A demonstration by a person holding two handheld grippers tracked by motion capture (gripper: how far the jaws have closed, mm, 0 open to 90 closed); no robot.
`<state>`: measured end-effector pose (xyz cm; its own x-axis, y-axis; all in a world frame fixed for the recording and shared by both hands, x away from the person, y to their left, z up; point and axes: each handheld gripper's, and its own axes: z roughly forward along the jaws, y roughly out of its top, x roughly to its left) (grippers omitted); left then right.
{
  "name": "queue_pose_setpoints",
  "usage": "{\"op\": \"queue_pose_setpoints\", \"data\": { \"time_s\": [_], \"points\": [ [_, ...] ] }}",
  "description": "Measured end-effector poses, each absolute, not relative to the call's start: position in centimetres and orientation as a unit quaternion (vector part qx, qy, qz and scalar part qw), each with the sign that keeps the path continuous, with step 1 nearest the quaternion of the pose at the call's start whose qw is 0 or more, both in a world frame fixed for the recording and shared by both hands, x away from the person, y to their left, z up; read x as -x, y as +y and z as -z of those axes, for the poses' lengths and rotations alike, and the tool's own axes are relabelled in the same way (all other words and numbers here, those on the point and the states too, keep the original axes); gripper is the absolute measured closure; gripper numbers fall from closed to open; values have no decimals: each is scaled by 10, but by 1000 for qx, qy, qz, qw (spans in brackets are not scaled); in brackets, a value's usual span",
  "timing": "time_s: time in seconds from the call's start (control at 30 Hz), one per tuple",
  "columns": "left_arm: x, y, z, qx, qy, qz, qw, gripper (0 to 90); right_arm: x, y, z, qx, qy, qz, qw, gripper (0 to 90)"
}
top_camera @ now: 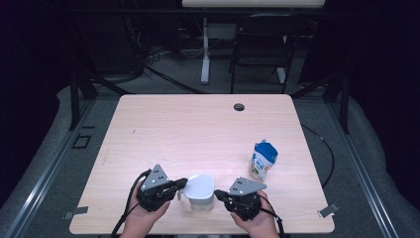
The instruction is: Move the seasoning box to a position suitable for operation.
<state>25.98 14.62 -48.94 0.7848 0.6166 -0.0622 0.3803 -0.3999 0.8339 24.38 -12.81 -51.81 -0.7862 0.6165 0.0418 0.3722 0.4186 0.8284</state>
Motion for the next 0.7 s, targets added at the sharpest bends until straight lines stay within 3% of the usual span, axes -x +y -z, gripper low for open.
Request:
{"op": "queue_pose_setpoints", "data": {
  "time_s": [0.7],
  "points": [
    [-259,147,490,-825,303,-128,459,900,-242,-127,514,-298,827,-456,141,892]
  ]
}}
